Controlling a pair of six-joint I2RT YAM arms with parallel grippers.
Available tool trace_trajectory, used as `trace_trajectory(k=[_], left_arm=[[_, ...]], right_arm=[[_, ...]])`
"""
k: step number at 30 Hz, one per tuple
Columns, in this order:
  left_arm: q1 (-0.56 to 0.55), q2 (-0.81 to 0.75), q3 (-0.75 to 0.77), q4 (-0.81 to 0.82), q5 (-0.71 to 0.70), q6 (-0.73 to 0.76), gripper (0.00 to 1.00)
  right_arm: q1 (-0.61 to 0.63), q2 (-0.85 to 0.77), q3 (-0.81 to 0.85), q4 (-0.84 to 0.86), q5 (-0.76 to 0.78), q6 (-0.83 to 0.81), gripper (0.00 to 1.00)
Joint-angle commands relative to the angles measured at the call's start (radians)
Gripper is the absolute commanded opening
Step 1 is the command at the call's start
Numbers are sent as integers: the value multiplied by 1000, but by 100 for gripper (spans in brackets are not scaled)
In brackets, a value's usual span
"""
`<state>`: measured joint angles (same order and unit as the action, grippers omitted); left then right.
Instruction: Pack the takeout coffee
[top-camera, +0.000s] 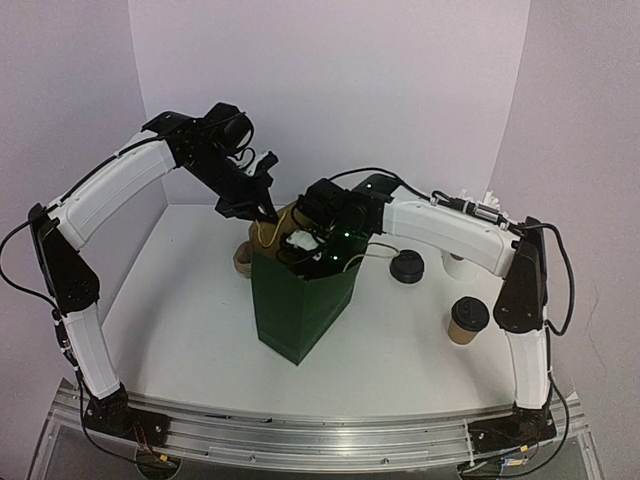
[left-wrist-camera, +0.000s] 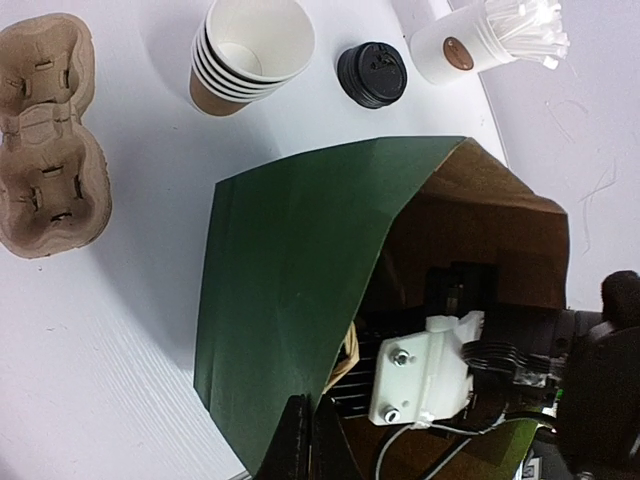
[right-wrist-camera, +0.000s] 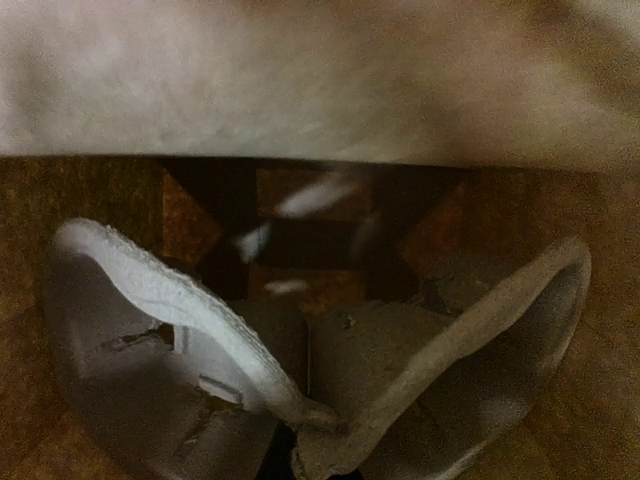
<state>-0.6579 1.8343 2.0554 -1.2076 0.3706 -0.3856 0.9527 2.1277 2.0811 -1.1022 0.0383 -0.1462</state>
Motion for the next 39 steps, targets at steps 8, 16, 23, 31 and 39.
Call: trace_trajectory(k=[8, 16, 23, 31, 39], left_arm=[[-4, 2, 20, 15, 53, 2, 0], [-6, 12, 53, 29, 59, 4, 0], [-6, 17, 32, 65, 110, 10, 0], [-6, 10, -22, 87, 122, 12, 0], [-6, 14, -33, 91, 123, 10, 0]], right_arm=[[3, 37, 75, -24, 0, -6, 0], [2, 76, 72, -30, 6, -17, 0], [3, 85, 0, -31, -2, -17, 0], [3, 116, -58, 48, 7, -6, 0], [2, 149, -86, 109, 4, -1, 0]])
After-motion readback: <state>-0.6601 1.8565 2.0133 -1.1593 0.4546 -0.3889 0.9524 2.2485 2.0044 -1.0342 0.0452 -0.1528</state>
